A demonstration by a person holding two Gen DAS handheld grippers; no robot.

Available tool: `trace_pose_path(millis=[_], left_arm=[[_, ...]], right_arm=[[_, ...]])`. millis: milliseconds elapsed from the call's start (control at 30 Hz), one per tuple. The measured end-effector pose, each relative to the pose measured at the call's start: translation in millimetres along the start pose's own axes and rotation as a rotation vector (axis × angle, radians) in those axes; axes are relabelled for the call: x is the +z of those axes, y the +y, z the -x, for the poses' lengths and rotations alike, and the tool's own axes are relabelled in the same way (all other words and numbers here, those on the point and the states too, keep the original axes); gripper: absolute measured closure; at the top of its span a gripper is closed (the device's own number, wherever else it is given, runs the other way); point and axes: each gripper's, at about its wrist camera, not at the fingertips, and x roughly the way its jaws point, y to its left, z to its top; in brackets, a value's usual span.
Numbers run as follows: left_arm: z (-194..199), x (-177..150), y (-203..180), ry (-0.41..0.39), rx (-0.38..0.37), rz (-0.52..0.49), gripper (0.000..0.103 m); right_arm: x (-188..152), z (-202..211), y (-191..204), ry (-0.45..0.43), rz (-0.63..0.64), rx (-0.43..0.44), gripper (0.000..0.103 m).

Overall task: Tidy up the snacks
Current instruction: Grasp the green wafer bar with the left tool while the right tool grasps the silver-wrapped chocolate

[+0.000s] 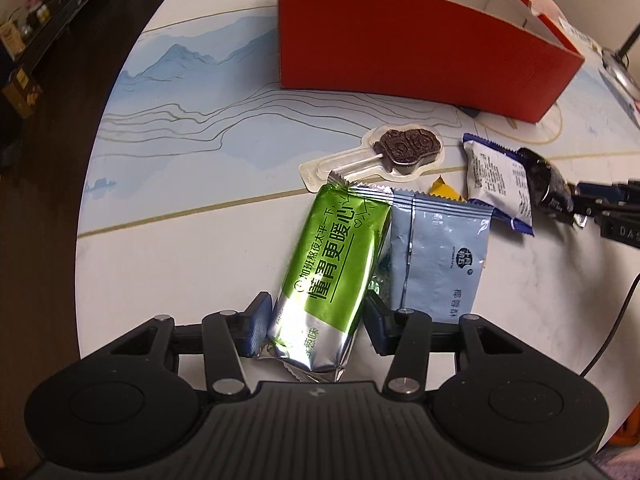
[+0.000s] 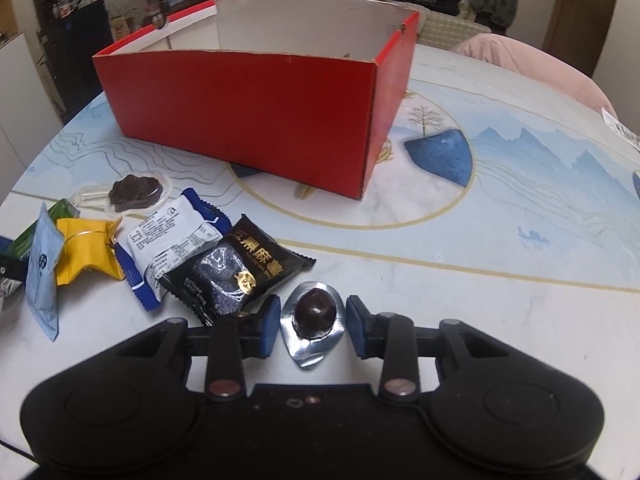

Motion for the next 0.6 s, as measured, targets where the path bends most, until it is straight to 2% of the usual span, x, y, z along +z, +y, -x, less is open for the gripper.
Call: trace_pose_path(millis=[433,600], left_arm=[[26.3,-15.2,12.6,-0.036,-0.041,0.101,0.06],[35.7,-22.9,26.1,-0.032,-0.085,0.172,0.06]], right_arm=[[-3.6,37.7,9.9,-0.032,-0.058,0.019,0.069],[-2.8,55.8,18.9,-0.051,-0.081,0.043,0.069]])
